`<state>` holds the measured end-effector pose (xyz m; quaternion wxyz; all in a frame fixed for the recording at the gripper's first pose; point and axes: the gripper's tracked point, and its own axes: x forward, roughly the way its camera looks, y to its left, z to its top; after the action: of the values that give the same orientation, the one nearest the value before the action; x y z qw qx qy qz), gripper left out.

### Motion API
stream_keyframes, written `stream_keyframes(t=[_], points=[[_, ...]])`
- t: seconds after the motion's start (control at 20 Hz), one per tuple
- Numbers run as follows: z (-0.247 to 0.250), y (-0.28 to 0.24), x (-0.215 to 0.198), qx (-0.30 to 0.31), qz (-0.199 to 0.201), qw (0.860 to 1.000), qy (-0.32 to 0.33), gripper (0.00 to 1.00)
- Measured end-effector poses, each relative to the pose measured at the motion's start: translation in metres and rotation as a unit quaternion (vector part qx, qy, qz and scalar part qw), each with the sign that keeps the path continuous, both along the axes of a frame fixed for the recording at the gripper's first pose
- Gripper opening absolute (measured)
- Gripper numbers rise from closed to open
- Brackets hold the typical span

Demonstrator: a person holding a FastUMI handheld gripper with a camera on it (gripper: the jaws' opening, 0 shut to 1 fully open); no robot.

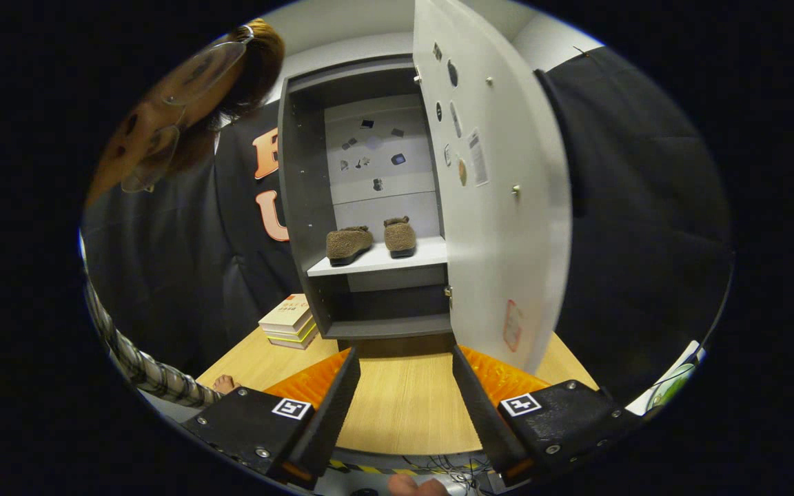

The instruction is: Open the shoe cabinet door, grab the shoes and put them into the shoe cabinet, then close the shoe cabinet door.

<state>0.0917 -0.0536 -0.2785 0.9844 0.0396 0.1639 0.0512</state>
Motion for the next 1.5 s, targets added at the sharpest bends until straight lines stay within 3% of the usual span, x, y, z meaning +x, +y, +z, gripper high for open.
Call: stream_keyframes(t=[0.35,0.6,0.9,0.95,1.1,1.35,1.5], points=[[0.013,-0.099,-0.015,-0.05,-0.034,0.998,-0.013,0.85],[0.033,-0.146,0.014,-0.084,-0.081,0.992,-0.038,0.85],[0.082,-0.148,0.049,-0.043,-0.119,0.99,-0.069,0.85],[0.079,-0.147,0.05,-0.047,-0.123,0.99,-0.045,0.85],[0.09,-0.143,0.037,-0.061,-0.149,0.987,-0.025,0.84],[0.125,-0.134,0.029,-0.032,-0.196,0.979,-0.036,0.84],[0.141,-0.125,0.035,-0.028,-0.193,0.98,-0.04,0.83]])
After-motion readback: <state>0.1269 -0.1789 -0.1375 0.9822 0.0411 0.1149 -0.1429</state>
